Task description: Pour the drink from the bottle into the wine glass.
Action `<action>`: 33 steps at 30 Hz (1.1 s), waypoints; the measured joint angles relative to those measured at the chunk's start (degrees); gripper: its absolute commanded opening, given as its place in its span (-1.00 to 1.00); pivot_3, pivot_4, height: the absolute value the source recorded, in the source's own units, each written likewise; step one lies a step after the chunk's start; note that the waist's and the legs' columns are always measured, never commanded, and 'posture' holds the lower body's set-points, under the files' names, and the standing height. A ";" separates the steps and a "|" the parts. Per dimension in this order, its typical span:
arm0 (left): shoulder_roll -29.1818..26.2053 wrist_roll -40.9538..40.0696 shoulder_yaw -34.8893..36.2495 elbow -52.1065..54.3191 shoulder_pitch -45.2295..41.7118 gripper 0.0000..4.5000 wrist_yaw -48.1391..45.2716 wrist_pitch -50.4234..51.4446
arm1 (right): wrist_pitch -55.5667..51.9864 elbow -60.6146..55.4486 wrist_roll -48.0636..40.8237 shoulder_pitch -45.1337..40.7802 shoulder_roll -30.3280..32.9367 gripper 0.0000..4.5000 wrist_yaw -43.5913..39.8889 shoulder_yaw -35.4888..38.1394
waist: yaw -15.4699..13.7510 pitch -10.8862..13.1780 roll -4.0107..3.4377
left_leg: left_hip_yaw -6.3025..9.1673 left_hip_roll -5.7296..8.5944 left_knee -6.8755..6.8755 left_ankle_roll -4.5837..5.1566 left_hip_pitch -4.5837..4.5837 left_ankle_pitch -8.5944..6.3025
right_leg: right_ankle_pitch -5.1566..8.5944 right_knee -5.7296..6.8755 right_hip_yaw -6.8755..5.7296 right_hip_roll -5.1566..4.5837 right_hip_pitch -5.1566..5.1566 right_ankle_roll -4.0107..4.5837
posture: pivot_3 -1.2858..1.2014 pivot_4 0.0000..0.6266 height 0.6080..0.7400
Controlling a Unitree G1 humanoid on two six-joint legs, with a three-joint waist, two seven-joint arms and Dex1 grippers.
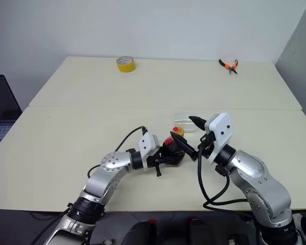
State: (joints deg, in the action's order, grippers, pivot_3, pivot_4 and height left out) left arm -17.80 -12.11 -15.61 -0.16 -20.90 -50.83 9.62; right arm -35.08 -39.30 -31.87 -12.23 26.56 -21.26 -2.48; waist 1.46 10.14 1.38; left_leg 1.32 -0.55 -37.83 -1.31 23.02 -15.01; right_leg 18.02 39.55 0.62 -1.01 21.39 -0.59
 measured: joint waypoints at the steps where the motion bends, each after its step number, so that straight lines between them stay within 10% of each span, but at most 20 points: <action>1: 0.00 0.02 -0.04 -0.03 0.00 -0.72 0.01 0.05 | 0.00 -0.04 0.30 0.01 0.26 0.80 -0.10 0.00 | 0.00 0.00 0.00 | 0.00 0.00 0.00 0.00 0.00 0.00 | 0.00 0.00 0.00 0.00 0.00 0.00 | 0.03 -0.52 1.00; 33: 0.24 0.79 0.05 -1.07 0.02 -0.72 -1.08 -0.01 | -8.04 -3.50 -13.97 1.39 3.03 0.80 0.01 8.07 | 0.01 0.00 0.00 | -0.01 0.01 0.00 0.00 0.00 0.00 | 0.00 0.00 0.01 0.00 -0.02 0.00 | 0.03 -0.52 1.00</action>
State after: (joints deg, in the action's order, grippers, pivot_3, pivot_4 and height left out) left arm -17.56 -11.31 -15.56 -1.23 -20.88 -51.90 9.61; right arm -43.12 -42.81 -45.84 -10.84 29.59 -21.25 5.59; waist 1.47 10.14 1.38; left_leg 1.31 -0.55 -37.84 -1.30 23.01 -15.01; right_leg 18.02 39.55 0.63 -1.00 21.37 -0.59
